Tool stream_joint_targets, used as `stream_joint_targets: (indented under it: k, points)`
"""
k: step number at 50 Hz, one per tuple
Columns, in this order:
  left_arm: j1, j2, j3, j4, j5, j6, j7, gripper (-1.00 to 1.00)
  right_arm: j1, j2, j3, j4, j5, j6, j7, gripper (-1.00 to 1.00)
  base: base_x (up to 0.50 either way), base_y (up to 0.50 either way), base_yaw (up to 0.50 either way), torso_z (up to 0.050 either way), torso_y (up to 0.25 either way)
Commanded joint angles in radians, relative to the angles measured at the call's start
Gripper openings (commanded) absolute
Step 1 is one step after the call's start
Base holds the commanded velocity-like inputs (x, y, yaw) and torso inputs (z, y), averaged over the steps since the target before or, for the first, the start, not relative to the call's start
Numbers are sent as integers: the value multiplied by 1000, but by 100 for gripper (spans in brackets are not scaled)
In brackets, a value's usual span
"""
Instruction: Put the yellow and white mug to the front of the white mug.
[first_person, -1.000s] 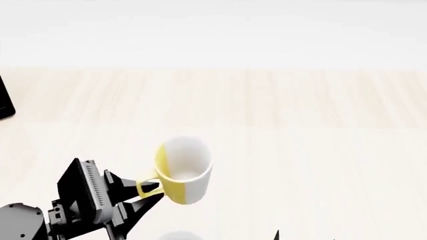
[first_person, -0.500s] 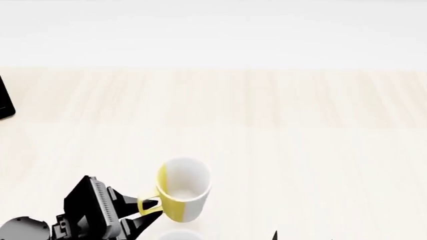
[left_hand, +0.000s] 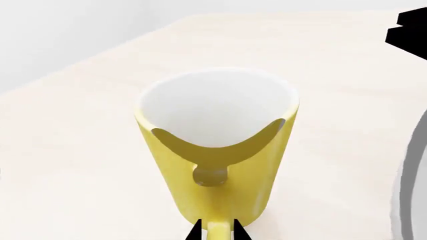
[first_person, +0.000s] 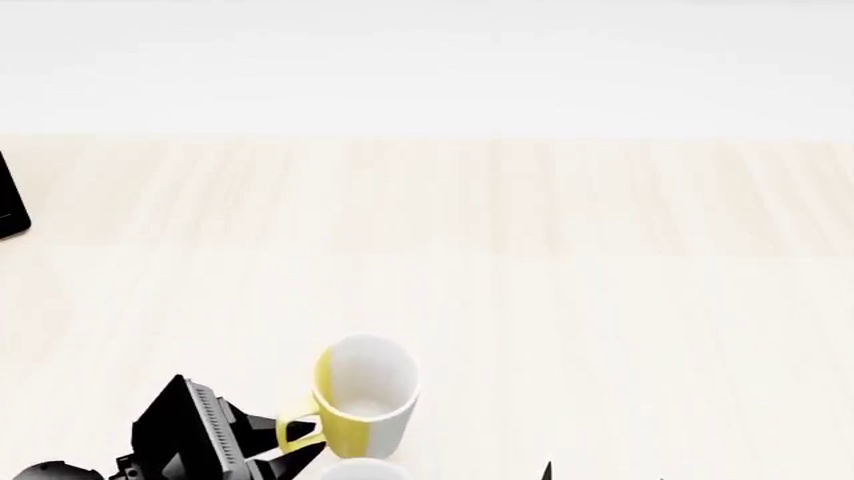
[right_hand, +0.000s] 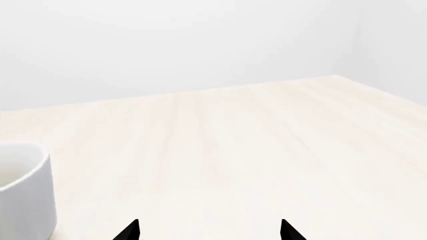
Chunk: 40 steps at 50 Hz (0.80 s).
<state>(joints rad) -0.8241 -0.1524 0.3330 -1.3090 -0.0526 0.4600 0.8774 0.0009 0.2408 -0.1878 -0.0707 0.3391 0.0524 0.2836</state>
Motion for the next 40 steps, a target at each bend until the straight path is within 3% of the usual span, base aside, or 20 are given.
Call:
stream_joint_targets:
  k: [1,40]
  points:
    - [19,9,-61,0,40,-12,-36,-100,-2,4,-6,-4,2,-3,3,100,0,0,0,0,0]
    - [43,7,40,0,56,-56,-140,-100,-8,18,-20,-17,15,-10,16,100,0,0,0,0,0]
